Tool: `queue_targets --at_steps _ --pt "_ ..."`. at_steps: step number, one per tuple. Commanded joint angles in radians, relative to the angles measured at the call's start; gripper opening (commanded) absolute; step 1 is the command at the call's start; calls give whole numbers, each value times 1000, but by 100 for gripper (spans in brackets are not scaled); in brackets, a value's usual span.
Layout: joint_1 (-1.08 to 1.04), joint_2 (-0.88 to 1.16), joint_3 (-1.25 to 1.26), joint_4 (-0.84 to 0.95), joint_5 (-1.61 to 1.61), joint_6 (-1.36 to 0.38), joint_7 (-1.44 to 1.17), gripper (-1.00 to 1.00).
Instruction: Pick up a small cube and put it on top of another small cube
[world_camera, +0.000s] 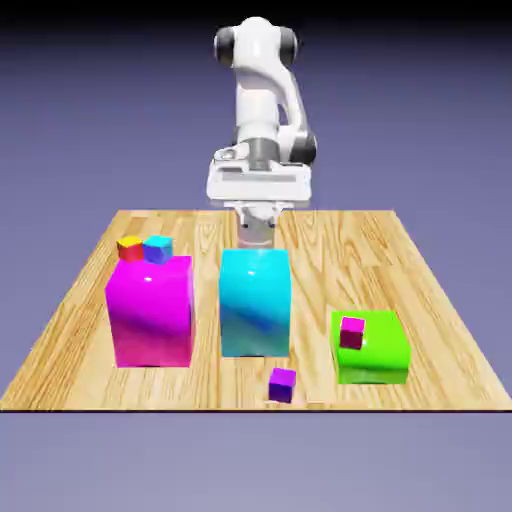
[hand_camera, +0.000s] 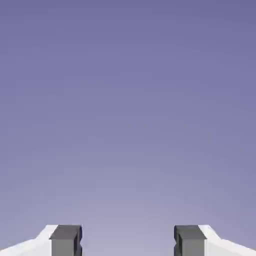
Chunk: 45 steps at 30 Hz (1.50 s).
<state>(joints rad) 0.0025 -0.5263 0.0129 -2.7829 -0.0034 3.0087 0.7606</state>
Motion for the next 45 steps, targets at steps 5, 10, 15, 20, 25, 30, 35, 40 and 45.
queue_targets --at_steps 5,10,15,20,25,30,35,40,45 --pt "-39 181 54 112 -14 -117 81 0" --pt "-79 362 107 225 -28 -234 163 0" --pt "-118 544 161 337 -41 -351 244 0" --pt "-157 725 214 450 -55 -468 325 0" --pt "-197 906 268 562 -69 -586 406 0" --pt "-171 1026 239 569 -106 -485 434 0" --pt "-170 1031 237 569 -108 -480 436 -100" --pt "-168 869 270 579 -67 -649 397 -100" --pt "-209 688 194 576 -30 -831 345 -100"
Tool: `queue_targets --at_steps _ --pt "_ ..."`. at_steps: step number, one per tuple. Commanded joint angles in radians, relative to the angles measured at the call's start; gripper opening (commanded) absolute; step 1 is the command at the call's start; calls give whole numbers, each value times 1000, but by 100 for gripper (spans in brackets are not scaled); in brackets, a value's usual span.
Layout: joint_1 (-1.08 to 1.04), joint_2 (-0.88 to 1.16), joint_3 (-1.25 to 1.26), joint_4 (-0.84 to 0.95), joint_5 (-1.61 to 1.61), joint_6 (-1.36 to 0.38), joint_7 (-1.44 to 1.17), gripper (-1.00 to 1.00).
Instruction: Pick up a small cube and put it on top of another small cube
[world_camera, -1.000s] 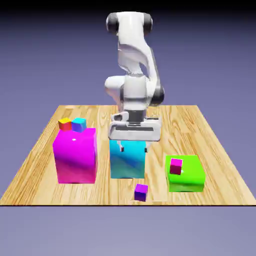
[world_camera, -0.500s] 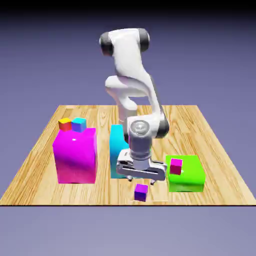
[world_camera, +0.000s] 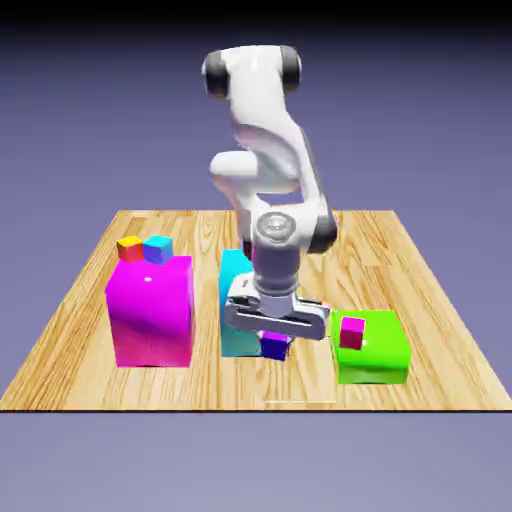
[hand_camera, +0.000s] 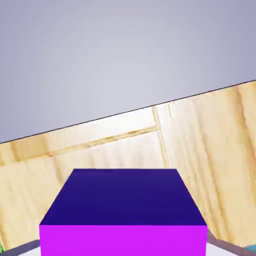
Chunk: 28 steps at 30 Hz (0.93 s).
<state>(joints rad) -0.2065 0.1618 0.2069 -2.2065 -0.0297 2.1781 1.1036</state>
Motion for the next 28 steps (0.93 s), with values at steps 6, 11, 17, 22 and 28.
queue_targets --at_steps 6,11,17,22,28 --pt "-50 -217 -91 -3 41 -219 -60 -100" --pt "-98 -398 -202 -43 48 -353 -64 -100" --pt "-174 -613 -420 -180 -16 -402 45 -100" --pt "-223 -608 -463 -276 -19 -301 58 -100" --pt "-223 -597 -467 -324 -19 -242 57 100"
